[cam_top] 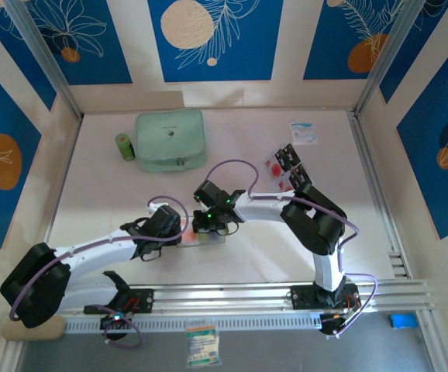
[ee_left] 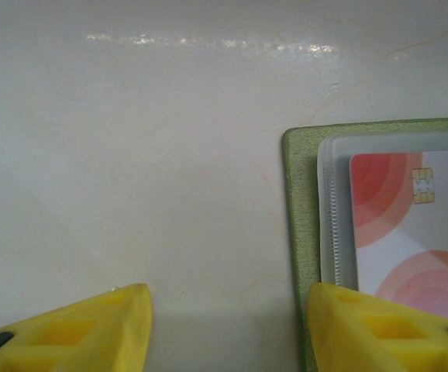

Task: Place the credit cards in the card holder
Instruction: Insert the credit card into the card slot.

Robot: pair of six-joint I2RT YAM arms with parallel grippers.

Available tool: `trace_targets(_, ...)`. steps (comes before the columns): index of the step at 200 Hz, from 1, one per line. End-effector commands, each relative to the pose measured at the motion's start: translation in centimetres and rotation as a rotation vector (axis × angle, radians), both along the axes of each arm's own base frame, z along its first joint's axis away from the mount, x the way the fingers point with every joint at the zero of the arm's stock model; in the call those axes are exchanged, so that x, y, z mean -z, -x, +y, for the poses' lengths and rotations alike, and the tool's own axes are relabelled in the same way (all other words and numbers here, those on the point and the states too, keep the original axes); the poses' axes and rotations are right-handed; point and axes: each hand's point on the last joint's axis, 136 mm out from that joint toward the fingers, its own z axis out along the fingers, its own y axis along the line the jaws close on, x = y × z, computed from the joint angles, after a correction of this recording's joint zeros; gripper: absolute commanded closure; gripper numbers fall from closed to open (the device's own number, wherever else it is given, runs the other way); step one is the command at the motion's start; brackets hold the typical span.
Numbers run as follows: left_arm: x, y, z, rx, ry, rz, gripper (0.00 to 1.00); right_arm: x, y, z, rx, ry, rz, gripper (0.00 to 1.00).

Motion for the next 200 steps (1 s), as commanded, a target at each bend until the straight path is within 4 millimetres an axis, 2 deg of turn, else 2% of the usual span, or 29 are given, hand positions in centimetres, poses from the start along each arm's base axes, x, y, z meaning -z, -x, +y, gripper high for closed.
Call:
trace_targets(1, -0.4, -0.2, 0.4, -0.023, -0.006, -0.012, 0.41, 1.4, 1.2, -0.1, 0.002, 0.042, 0.050, 1.00)
trace_targets(46, -2.1, -0.9, 0.4, -0.033, -0.003, -0.053, 0.25, 1.2, 1.2, 0.3, 0.016, 0.010, 0.069, 1.00)
trace_targets(89, -2.3, -1.1, 0.8, -0.052, -0.016, -0.061, 0.15, 0.9, 1.1, 0.6, 0.030, -0.015, 0.078, 1.00)
trace_targets(200, -4.3, -1.5, 1.8, -0.085, -0.022, -0.122, 0.11, 0.5, 0.7, 0.2, 0.048, -0.031, 0.080, 1.00)
